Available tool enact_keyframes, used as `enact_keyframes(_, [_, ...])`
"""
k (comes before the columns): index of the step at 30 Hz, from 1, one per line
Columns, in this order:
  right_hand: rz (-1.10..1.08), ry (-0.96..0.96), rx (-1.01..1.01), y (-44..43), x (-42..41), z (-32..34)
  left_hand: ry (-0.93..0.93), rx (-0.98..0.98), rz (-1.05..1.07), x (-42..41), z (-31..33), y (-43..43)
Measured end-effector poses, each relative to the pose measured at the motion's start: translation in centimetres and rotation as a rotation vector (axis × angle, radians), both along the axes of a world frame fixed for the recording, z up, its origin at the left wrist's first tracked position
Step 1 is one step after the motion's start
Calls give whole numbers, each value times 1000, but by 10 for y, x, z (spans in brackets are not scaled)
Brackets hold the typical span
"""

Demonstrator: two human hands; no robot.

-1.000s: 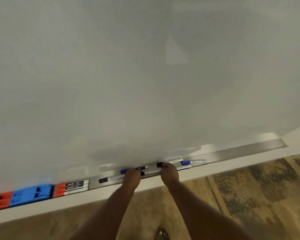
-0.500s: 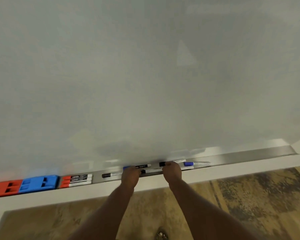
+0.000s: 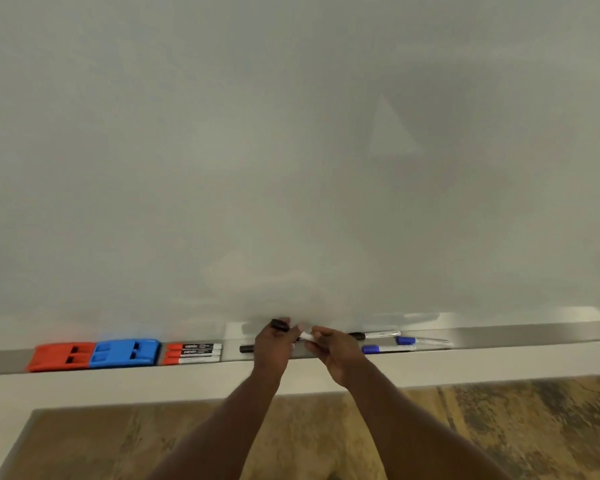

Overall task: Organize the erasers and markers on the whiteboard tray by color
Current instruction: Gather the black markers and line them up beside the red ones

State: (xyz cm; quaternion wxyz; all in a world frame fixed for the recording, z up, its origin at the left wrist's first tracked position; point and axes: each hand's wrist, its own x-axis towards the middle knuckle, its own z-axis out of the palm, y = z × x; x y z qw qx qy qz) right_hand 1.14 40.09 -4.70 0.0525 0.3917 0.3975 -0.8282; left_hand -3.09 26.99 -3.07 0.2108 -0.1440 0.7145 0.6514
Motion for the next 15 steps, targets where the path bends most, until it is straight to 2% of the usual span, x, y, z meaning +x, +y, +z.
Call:
enact_keyframes(3, [130, 123, -48, -24, -10, 10, 92, -147, -107, -1, 9, -8])
enact_keyframes(6, [195, 154, -49, -43, -22, 17, 195, -249, -117, -6, 15, -22])
enact_keyframes(11, [228, 138, 20, -64, -35, 15, 302, -335, -168, -18, 17, -54])
enact_keyframes(15, [215, 53, 103, -84, -43, 13, 298, -370, -188, -24, 15, -74])
